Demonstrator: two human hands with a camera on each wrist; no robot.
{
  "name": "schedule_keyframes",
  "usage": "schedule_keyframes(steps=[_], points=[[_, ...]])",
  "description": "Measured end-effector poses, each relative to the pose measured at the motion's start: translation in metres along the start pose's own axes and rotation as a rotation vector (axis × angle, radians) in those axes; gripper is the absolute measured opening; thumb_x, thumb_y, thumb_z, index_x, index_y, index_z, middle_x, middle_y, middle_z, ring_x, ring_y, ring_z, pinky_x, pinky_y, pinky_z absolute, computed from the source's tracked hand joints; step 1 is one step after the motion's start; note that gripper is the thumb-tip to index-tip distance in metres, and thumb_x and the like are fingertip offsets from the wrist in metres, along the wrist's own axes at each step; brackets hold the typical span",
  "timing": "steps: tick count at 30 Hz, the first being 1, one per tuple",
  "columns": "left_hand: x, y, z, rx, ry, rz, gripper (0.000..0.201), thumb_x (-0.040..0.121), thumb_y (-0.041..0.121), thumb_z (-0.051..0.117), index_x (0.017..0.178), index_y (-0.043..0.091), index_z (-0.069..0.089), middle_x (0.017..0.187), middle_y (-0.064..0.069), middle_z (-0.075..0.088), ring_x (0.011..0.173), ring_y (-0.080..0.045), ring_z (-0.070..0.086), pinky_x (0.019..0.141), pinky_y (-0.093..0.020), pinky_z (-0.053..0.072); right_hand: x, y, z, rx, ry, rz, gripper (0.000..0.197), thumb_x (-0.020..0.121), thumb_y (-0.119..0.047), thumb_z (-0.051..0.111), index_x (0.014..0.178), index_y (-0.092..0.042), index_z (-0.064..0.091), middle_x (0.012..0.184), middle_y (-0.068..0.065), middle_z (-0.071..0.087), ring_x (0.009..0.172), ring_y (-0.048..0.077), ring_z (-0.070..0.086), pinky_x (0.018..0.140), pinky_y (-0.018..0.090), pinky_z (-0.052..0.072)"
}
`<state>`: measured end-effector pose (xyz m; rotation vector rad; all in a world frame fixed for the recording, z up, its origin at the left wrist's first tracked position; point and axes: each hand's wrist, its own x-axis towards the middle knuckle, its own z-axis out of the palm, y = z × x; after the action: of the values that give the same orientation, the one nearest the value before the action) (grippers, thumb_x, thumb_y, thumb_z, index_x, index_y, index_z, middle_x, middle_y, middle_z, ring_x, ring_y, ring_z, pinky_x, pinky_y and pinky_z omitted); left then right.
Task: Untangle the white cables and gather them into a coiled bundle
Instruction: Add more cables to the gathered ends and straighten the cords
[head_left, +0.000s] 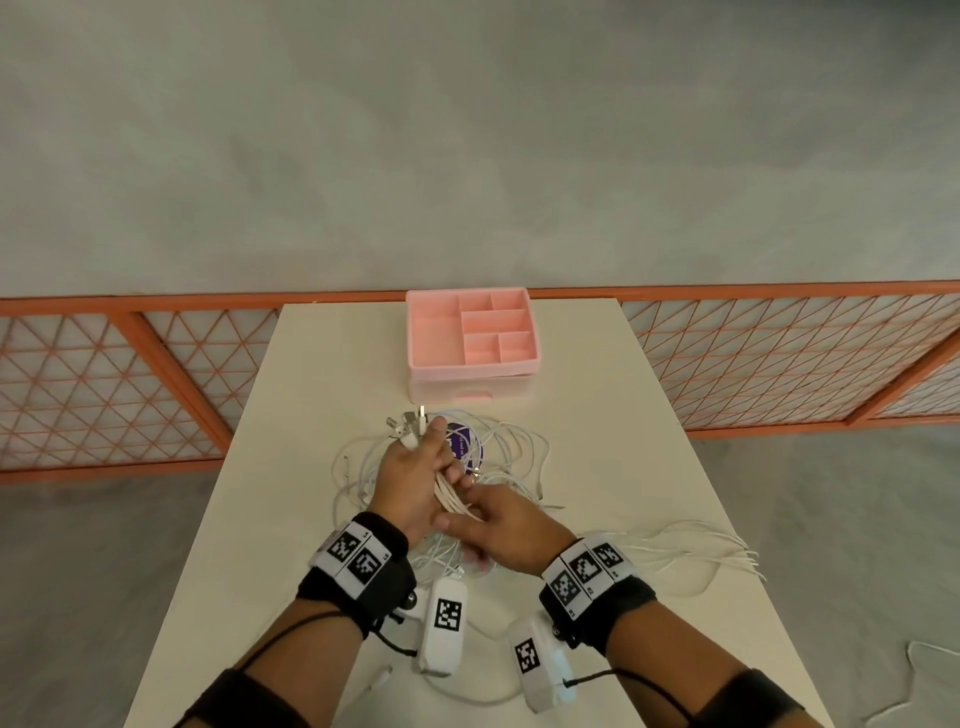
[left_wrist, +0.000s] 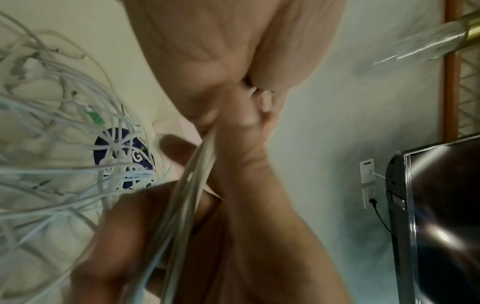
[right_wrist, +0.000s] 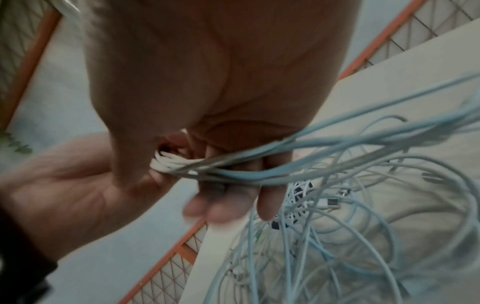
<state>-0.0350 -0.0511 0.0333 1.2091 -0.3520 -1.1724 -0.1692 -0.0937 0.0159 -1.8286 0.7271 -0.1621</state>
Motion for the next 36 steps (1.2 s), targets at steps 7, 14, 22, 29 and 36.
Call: schedule_keyframes(steps=[7, 14, 22, 29, 36], points=[[-0.011, -0.011, -0.007, -0.008, -0.043, -0.034, 0.024, 0.102, 0.020, 0.052, 0.082, 0.006, 0.053, 0.067, -0.004, 0.054, 0.073, -0.025, 0.064, 0.067, -0.035, 0.053, 0.002, 0.018, 0.003, -0.047, 0.056, -0.005, 0.038, 0.102, -0.038, 0.049, 0.066, -0.024, 0.049, 0.063, 0.001, 0.049, 0.057, 0.013, 0.045, 0.063, 0.030, 0.039], [-0.020, -0.028, -0.030, -0.129, -0.007, -0.199, 0.025, 0.104, 0.014, 0.036, 0.082, 0.008, 0.045, 0.066, -0.009, 0.042, 0.054, -0.025, 0.051, 0.049, -0.031, 0.038, -0.007, 0.039, 0.035, 0.204, -0.068, 0.202, 0.049, 0.101, -0.052, 0.037, 0.080, -0.020, 0.067, 0.058, 0.000, 0.062, 0.051, 0.014, 0.059, 0.061, 0.027, 0.049], [-0.016, -0.045, -0.064, 0.008, 0.229, -0.282, 0.023, 0.089, 0.009, 0.033, 0.068, 0.016, 0.039, 0.048, 0.005, 0.027, 0.039, -0.012, 0.025, 0.051, -0.026, 0.030, 0.005, 0.049, 0.066, 0.085, -0.075, 0.361, 0.024, 0.084, -0.013, 0.044, 0.073, -0.018, 0.065, 0.089, 0.028, 0.067, 0.087, 0.042, 0.067, 0.069, 0.030, 0.049], [-0.021, -0.048, -0.077, 0.069, 0.220, -0.274, 0.024, 0.088, 0.006, 0.029, 0.077, 0.013, 0.049, 0.050, 0.004, 0.034, 0.039, -0.011, 0.030, 0.048, -0.024, 0.030, 0.006, 0.067, 0.086, -0.432, -0.210, 0.319, 0.046, 0.088, -0.007, 0.045, 0.122, -0.032, 0.062, 0.129, 0.001, 0.062, 0.109, 0.018, 0.062, 0.092, 0.025, 0.048], [-0.026, -0.048, -0.076, 0.179, 0.152, -0.179, 0.025, 0.103, 0.006, 0.034, 0.084, 0.007, 0.050, 0.052, 0.000, 0.040, 0.041, -0.012, 0.036, 0.046, -0.023, 0.034, 0.006, 0.067, 0.087, -0.676, -0.243, 0.282, 0.020, 0.092, -0.014, 0.051, 0.096, 0.001, 0.065, 0.105, 0.023, 0.067, 0.085, 0.029, 0.058, 0.072, 0.029, 0.037]])
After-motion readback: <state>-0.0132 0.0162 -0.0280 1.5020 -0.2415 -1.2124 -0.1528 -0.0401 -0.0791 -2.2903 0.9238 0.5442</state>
